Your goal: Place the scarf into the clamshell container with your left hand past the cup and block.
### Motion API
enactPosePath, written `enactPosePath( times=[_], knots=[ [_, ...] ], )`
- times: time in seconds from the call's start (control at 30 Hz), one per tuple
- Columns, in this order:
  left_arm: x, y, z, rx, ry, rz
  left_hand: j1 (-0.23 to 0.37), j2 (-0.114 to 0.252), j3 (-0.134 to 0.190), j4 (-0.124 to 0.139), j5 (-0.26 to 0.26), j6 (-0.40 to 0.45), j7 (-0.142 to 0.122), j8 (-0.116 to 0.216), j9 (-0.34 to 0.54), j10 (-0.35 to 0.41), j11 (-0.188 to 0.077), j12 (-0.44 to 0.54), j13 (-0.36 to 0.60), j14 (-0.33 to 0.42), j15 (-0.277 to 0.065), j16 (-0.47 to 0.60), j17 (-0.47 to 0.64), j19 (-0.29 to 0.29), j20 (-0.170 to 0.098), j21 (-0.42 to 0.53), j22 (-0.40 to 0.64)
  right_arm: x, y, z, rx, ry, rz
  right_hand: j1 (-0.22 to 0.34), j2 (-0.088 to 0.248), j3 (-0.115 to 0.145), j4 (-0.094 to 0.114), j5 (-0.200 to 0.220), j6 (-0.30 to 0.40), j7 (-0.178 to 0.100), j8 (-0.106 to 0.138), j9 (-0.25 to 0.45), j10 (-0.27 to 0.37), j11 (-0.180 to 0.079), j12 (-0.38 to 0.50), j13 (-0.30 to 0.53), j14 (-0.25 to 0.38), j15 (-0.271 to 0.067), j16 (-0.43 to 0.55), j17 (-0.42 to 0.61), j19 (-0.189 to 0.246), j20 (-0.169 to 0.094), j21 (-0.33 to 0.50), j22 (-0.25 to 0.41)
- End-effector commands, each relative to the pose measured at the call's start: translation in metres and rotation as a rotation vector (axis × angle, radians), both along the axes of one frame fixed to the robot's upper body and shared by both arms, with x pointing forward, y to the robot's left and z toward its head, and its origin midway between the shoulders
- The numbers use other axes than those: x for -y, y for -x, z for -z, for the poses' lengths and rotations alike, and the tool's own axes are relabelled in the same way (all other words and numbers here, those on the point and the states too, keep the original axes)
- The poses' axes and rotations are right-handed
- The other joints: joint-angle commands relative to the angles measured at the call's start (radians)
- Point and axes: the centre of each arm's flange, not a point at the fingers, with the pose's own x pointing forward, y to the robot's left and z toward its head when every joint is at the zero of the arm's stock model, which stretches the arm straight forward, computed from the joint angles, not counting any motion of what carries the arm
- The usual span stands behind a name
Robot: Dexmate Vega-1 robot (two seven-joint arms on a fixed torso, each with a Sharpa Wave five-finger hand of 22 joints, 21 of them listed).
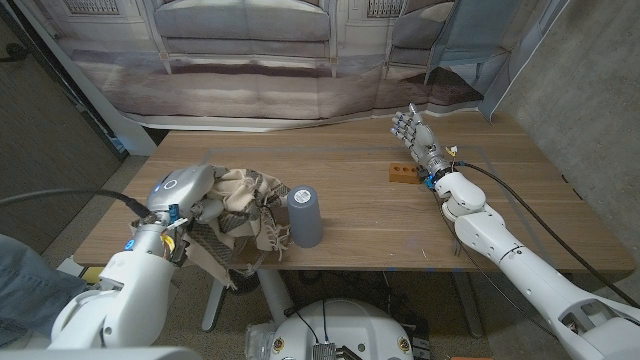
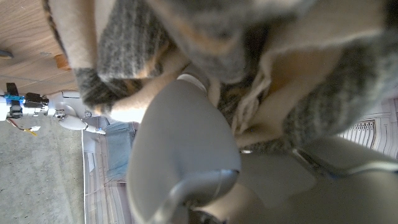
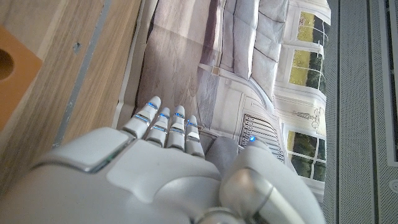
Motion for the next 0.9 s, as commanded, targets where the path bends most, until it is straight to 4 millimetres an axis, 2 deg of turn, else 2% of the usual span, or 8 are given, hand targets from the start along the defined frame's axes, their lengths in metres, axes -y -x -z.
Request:
enactPosePath(
  times=[0.03, 0.37, 0.9],
  knots=[
    [-0.003, -0.008, 0.006, -0.011, 0.004, -0.016, -0.01, 0.024, 0.093, 0.087, 0.004, 0.045, 0.036, 0.006, 0.002, 0.023, -0.012, -0.001, 0.003, 0.133, -0.223, -0.001, 0.012, 0.074, -0.129, 0.01, 0.001, -0.004, -0.003, 0.0, -0.009, 0.013, -0.003, 0.007, 0.007, -0.005, -0.001, 0.002, 0.01, 0.002, -0.001, 0.003, 0.002, 0.001, 0.003, 0.006, -0.005, 0.004, -0.004, 0.002, -0.007, -0.001, -0.003, 0.005],
    [-0.006, -0.014, 0.005, -0.035, 0.015, -0.023, -0.012, 0.022, 0.096, 0.086, 0.004, 0.048, 0.034, 0.008, 0.0, 0.029, -0.014, -0.005, 0.005, 0.14, -0.226, 0.0, 0.018, 0.071, -0.13, 0.017, 0.002, -0.006, -0.006, -0.001, -0.022, 0.007, -0.004, 0.007, 0.008, -0.006, -0.001, 0.002, 0.01, 0.002, -0.001, 0.003, 0.002, 0.001, 0.003, 0.006, -0.004, 0.005, -0.003, 0.002, -0.007, -0.001, -0.002, 0.005],
    [-0.011, -0.01, 0.022, -0.039, 0.039, -0.054, -0.016, 0.021, 0.101, 0.085, 0.003, 0.053, 0.035, 0.01, -0.001, 0.037, -0.016, -0.008, 0.012, 0.136, -0.225, -0.003, 0.026, 0.063, -0.131, 0.025, 0.001, -0.01, -0.005, 0.002, -0.013, 0.011, -0.008, 0.007, 0.008, -0.007, -0.002, 0.002, 0.012, 0.002, -0.001, 0.003, 0.002, 0.0, 0.003, 0.006, -0.004, 0.005, -0.002, 0.002, -0.007, -0.002, -0.002, 0.005]
  ],
)
